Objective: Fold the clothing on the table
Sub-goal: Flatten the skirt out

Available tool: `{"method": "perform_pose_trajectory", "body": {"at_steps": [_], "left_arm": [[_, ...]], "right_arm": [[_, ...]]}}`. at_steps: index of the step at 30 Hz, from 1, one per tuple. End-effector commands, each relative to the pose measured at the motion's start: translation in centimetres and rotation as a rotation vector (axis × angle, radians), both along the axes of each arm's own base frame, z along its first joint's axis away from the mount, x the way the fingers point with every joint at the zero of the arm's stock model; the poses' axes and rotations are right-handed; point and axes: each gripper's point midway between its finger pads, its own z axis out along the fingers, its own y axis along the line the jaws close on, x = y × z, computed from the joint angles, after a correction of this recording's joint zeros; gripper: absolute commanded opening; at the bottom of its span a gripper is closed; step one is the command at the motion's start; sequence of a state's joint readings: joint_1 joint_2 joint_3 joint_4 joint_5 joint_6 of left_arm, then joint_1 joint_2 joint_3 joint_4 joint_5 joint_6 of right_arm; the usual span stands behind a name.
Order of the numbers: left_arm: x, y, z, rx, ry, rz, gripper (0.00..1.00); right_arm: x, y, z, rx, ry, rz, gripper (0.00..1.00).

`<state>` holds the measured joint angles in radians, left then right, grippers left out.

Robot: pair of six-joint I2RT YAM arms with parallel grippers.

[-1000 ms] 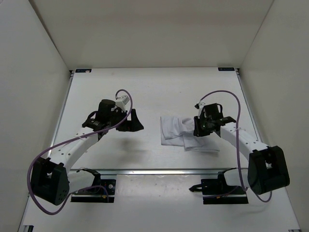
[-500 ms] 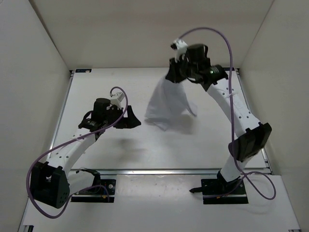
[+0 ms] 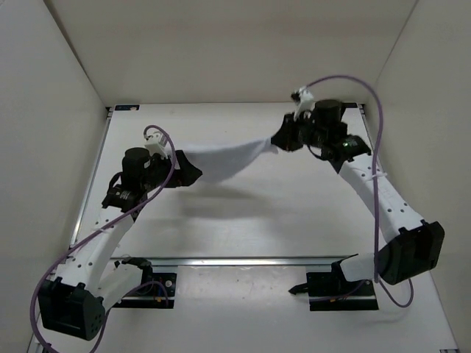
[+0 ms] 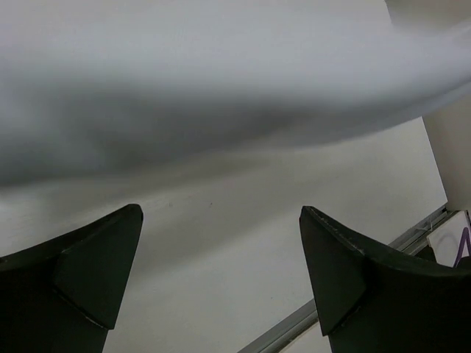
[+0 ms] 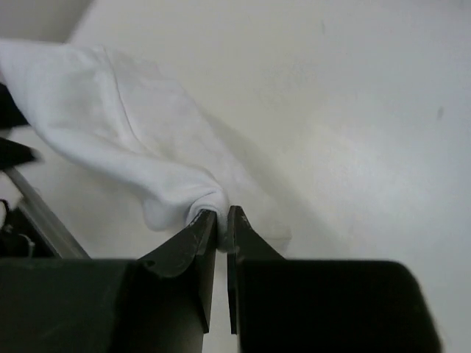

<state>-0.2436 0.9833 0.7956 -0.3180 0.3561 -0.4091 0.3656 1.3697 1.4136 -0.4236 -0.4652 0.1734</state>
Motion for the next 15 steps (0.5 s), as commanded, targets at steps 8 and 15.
{"method": "perform_pose_trajectory", "body": {"at_steps": [8, 15], "left_arm": [[-2.8, 0.0, -3.2, 0.024, 0.084, 0.009, 0.99], [-5.2, -0.9, -9.8, 0.118, 0.268, -0.055, 0.98]], "right_arm": [[-8.2, -3.9, -21.6, -0.174, 0.478, -0.054, 0.00], [-11.9, -6.0, -24.3, -0.183, 0.607, -0.083, 0.00]]}}
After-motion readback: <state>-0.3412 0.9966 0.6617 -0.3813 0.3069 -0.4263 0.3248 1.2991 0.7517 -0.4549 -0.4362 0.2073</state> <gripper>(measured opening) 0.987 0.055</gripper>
